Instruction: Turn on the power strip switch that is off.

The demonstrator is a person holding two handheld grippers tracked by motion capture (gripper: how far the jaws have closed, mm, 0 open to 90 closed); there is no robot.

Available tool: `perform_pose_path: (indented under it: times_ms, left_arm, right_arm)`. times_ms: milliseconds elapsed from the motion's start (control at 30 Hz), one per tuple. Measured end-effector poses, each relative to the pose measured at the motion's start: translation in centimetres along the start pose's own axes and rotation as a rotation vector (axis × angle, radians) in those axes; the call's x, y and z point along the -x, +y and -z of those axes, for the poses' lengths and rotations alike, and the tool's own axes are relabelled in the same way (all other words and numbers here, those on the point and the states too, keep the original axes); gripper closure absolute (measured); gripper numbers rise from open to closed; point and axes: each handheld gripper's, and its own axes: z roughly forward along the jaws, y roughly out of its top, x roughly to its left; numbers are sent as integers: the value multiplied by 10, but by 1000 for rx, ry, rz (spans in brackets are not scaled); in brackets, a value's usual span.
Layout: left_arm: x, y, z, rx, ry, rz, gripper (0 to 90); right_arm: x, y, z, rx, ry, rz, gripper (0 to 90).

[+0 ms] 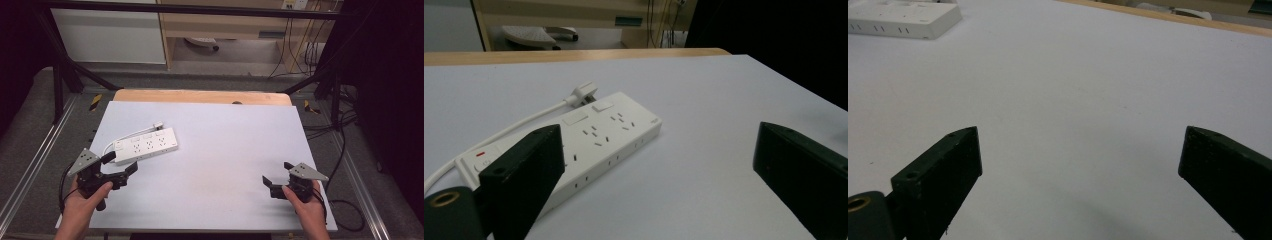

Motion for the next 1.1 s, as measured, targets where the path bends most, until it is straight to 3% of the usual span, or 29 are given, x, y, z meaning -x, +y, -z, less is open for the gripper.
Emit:
perform_pose_path:
  times_ms: [167, 567, 1100]
  left_arm:
    - [4, 4, -4, 5, -25, -18, 55]
    - [8, 15, -12, 22, -39, -32, 56]
    - [9, 33, -28, 20, -33, -44, 56]
  right_arm:
    - [0, -1, 1, 0, -4, -4, 40]
    - [0, -1, 1, -10, -7, -3, 39]
    - [0, 0, 2, 0, -1, -9, 39]
